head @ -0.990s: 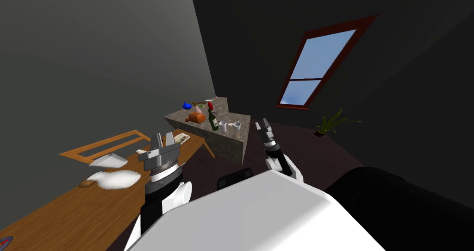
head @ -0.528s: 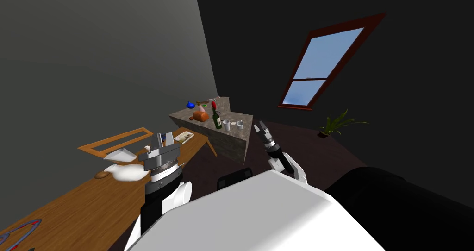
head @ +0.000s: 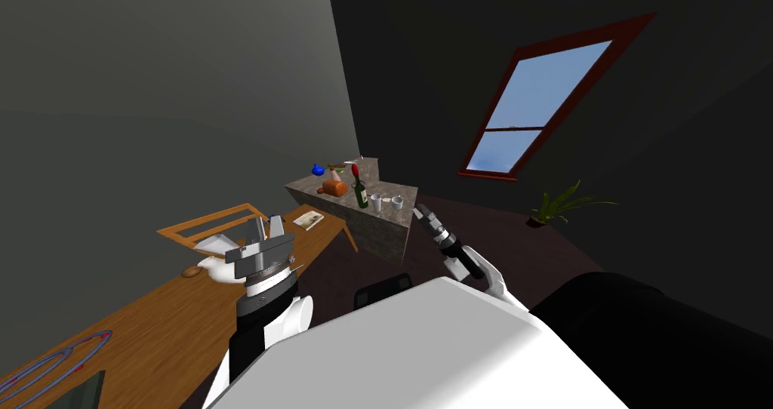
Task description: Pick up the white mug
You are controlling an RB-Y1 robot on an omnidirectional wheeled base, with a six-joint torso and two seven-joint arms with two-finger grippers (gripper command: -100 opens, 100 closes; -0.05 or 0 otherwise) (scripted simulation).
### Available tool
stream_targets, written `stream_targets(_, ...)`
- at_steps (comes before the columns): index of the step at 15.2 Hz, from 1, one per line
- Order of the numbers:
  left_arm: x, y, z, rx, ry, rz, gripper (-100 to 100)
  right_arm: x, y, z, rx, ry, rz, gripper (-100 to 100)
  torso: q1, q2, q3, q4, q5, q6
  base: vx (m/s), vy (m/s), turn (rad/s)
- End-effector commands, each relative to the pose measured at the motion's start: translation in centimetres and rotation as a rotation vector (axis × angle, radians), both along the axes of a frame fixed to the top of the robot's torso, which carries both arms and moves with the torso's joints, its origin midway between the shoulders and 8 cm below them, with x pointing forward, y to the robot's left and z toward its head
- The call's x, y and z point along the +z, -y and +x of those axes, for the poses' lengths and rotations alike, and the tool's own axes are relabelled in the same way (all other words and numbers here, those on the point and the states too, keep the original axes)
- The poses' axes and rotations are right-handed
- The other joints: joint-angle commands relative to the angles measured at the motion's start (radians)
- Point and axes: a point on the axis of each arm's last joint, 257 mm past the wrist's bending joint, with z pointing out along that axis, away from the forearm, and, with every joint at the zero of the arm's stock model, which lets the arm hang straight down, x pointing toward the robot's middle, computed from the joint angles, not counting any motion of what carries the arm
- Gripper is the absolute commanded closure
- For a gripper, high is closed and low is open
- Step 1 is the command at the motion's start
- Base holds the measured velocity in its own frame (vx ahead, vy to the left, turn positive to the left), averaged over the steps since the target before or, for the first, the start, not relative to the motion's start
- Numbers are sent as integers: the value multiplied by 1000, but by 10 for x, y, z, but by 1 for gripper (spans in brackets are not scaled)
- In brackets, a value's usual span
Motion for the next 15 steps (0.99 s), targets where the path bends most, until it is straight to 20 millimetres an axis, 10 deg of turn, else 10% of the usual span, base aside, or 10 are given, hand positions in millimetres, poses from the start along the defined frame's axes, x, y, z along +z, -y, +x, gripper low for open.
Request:
stream_targets(1, 0, 0, 0, 0, 0, 0, 0, -4, 0, 0, 12, -10, -29, -100, 0, 0, 0, 0, 0, 0, -16, 63, 32)
stream_targets(15, 0, 0, 0, 0, 0, 0, 0, -79, 26, 2, 118, -151, -385, -100, 0, -2, -1, -1, 0, 0, 7, 73, 81)
